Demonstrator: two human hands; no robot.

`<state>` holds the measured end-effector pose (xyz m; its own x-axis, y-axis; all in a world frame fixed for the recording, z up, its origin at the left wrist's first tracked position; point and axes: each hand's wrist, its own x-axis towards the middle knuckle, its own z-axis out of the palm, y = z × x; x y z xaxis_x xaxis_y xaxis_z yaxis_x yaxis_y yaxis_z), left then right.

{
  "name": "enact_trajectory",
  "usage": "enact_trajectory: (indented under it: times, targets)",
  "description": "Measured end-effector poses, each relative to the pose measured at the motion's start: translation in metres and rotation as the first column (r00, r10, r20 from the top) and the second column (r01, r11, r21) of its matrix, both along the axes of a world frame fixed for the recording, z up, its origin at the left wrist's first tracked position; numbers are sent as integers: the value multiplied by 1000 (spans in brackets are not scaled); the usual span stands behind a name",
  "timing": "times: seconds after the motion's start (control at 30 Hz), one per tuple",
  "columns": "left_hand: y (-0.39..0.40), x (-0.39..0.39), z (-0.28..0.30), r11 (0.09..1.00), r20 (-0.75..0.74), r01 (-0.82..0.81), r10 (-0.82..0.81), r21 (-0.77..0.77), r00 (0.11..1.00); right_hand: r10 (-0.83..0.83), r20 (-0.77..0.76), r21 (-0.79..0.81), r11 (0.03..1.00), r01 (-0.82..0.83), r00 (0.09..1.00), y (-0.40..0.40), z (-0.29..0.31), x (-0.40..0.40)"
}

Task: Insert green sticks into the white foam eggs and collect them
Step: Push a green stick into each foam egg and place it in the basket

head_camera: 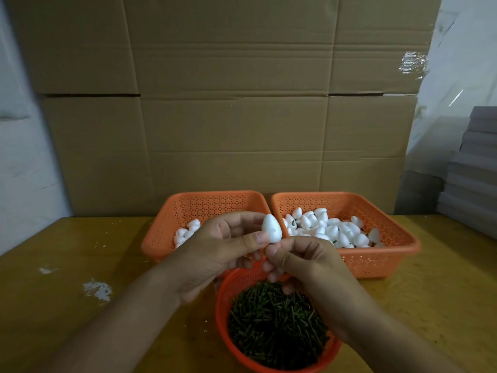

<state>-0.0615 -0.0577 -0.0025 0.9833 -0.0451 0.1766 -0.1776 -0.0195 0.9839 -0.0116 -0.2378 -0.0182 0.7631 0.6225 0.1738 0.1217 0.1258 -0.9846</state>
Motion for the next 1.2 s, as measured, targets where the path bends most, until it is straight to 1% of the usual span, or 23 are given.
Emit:
enact_trajectory:
  times: [0.17, 0.33, 0.4, 0.63, 0.77, 0.93, 1.07, 1.2]
  targets:
    - [0, -1, 2, 999, 39, -41, 41, -6, 998, -93, 10, -10, 996, 94, 996, 0, 0, 1]
    - [-1, -1, 1, 995, 68, -51, 45, 85, 997, -83, 50, -58, 995, 86, 995, 1, 0, 0]
    - [-2, -1, 1, 994, 71, -48, 41, 100, 997, -69, 67, -68, 995, 73, 995, 0, 0, 0]
    - [-2, -1, 0, 1000, 81, -20, 18, 14, 997, -49, 53, -55, 997, 52, 997, -1, 1, -2]
    - [-2, -1, 0, 999, 100, -34, 33, 10, 994, -60, 52, -48, 997, 62, 997, 0, 1, -1]
    - [-3, 0, 0, 998, 84, -44, 47, -33, 995, -72, 32, -19, 997, 73, 997, 2, 3, -2]
    - [-3, 1, 0, 998, 79, -44, 47, -40, 996, -52, 19, -20, 998, 53, 998, 1, 3, -3]
    - [-2, 0, 0, 999, 75, -47, 48, -16, 996, -76, 25, -8, 997, 76, 997, 1, 4, -3]
